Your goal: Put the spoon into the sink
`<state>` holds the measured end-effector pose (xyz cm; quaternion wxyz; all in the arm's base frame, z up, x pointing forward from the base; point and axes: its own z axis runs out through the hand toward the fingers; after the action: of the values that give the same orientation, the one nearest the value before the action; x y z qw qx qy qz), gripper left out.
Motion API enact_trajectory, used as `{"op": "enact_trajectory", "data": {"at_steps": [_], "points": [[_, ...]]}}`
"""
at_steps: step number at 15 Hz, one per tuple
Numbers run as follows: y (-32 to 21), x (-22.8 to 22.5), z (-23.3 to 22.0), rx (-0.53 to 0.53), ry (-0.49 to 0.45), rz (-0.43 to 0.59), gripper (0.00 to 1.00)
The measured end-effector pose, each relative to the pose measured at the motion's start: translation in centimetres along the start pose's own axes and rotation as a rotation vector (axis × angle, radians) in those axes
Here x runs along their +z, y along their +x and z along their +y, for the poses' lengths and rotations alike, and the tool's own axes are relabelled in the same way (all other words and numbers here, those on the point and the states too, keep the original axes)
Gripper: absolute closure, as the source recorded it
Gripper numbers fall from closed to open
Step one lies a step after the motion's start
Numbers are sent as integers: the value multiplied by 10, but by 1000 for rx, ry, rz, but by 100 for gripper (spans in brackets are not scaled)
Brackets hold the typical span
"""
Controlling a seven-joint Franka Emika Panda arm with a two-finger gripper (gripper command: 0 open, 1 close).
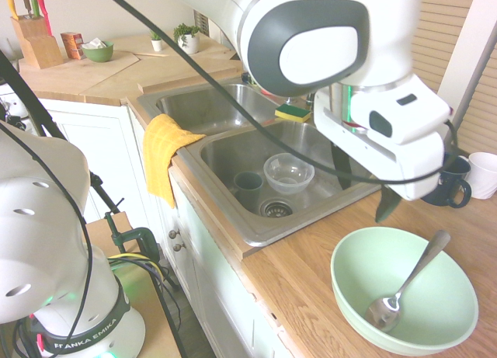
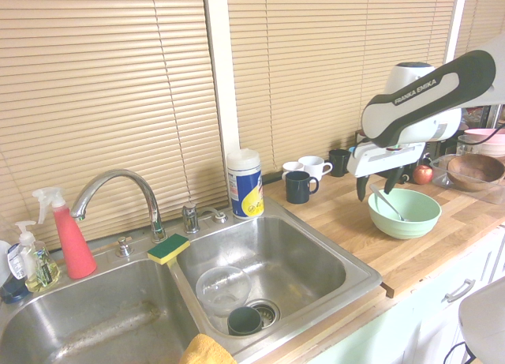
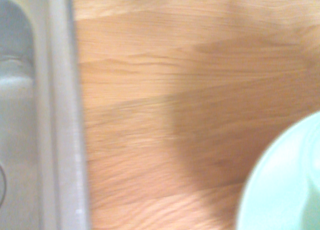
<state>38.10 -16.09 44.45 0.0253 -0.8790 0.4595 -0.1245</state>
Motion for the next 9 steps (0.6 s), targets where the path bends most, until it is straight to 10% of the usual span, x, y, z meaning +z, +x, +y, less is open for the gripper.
{"op": "enact_trajectory", "data": {"at_steps": [9], "points": [[27,32,29,-42,-8,0,0]]}}
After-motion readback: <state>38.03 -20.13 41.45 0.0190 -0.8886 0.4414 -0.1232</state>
